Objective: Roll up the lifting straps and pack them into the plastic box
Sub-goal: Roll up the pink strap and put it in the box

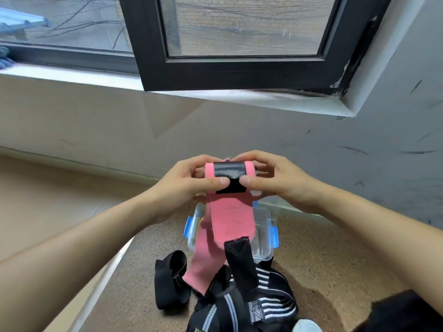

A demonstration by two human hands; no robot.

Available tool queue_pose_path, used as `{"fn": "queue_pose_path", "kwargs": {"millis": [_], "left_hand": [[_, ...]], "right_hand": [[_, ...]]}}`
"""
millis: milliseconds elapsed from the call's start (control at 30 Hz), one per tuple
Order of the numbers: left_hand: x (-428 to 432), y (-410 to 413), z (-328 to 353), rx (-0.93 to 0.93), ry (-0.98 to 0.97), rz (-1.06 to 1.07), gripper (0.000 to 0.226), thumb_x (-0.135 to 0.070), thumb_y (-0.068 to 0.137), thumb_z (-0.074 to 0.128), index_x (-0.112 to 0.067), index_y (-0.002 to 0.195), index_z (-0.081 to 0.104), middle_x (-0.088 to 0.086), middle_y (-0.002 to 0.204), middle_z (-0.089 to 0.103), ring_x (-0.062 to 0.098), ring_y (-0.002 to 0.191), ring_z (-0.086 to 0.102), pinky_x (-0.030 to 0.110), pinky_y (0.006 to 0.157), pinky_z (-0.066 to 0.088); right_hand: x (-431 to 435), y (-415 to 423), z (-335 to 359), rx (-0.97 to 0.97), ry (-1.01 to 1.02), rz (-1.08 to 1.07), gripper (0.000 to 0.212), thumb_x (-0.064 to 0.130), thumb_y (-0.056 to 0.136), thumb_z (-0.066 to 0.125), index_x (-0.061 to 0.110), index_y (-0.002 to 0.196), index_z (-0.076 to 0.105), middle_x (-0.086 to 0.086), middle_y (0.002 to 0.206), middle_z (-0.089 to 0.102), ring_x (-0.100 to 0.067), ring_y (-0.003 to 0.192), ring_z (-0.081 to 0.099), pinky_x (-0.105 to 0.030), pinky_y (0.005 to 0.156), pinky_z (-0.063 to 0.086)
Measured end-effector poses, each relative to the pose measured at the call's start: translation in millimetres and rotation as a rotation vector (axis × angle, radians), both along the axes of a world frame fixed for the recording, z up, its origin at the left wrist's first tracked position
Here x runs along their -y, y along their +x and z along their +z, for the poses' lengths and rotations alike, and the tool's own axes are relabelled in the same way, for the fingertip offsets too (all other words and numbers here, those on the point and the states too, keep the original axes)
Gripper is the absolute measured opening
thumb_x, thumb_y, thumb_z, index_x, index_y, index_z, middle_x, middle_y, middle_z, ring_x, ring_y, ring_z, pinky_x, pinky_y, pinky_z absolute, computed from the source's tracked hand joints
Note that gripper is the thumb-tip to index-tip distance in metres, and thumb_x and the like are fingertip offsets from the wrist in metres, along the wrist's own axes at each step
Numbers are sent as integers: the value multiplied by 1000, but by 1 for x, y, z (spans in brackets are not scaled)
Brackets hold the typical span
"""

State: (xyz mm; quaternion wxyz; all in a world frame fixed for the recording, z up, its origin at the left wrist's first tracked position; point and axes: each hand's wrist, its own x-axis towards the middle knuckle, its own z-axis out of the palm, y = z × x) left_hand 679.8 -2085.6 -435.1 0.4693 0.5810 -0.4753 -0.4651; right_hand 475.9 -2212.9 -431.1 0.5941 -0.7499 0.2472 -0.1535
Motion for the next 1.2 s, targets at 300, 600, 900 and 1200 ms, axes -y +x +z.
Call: {"fn": "queue_pose_path", "kwargs": {"millis": [300,600,900,1200], "left_hand": [[-1,1,-5,-3,-44,-11,47,-2,84,77,-13,128,65,11,114,75,14,95,73,22,75,57],[-1,3,-3,67,126,-22,50,-49,80,72,-31,126,64,9,117,74,26,105,73,44,78,60],[-2,0,-2,-51,84,6,52,-35,82,78,-28,131,63,4,114,77,21,95,76,31,64,60],[-1,6,-11,24,-18,21,55,-23,74,83,-25,125,62,14,107,72,20,83,71,28,59,55]], "right_hand": [[-2,-2,4,-86,124,42,41,35,88,69,22,126,66,-18,113,70,-22,89,69,-39,72,62],[0,0,-6,59,-11,-66,42,14,85,81,22,123,66,-31,118,63,-27,91,66,-40,69,61],[-4,3,-12,135,-99,-124,61,2,80,83,24,131,60,-14,120,63,-22,95,62,-51,81,62],[-4,0,-6,-35,253,47,49,39,86,67,23,133,62,-6,123,69,-23,102,70,-39,67,63]]}}
